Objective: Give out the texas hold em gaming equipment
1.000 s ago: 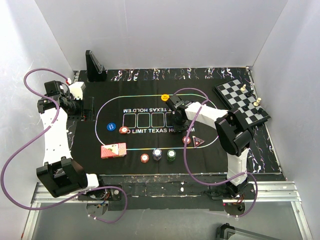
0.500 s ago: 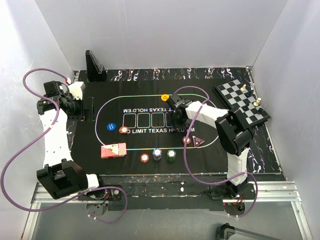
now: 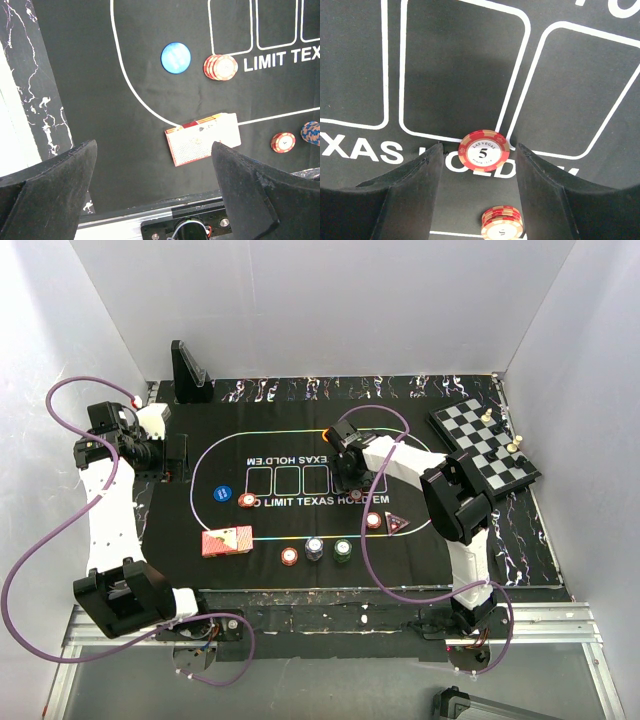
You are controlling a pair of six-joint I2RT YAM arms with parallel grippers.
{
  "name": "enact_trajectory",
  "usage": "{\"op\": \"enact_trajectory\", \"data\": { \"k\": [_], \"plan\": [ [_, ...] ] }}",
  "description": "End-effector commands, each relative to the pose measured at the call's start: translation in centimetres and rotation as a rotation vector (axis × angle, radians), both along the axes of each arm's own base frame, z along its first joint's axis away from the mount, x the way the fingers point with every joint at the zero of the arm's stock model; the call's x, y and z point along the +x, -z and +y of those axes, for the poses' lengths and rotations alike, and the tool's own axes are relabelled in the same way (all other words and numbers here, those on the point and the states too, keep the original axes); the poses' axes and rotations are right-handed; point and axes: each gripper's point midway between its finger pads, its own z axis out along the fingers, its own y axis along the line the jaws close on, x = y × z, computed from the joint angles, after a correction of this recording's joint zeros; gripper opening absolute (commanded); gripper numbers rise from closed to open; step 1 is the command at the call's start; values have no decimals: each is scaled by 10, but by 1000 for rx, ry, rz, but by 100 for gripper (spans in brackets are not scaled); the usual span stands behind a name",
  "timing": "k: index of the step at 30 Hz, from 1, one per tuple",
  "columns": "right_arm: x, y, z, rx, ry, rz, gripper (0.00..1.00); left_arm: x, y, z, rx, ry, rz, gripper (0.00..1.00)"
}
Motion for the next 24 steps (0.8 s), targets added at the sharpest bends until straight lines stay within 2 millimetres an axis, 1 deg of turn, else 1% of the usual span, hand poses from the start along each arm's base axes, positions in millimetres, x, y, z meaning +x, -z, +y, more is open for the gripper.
{"op": "enact_trajectory", "data": {
  "k": [1,7,14,17,18,20,24],
  "plan": [
    [6,18,-5,-29,25,9,64,1,-7,2,9,1,-26,100],
    [-1,17,-9,-29,39,25,56,2,-11,3,18,1,-32,100],
    [-7,17,-16,-39,52,35,42,1,-13,3,21,1,-36,100],
    [-6,15,-19,-38,65,30,31,0,-13,3,22,0,-34,100],
    [-6,13,-20,-38,66,24,27,0,-14,3,22,-1,-37,100],
    [-5,6,-21,-32,72,12,25,-1,-13,3,22,-1,-36,100],
    [-3,-17,-24,-17,79,-31,21,0,-15,2,21,-1,-40,100]
  ]
}}
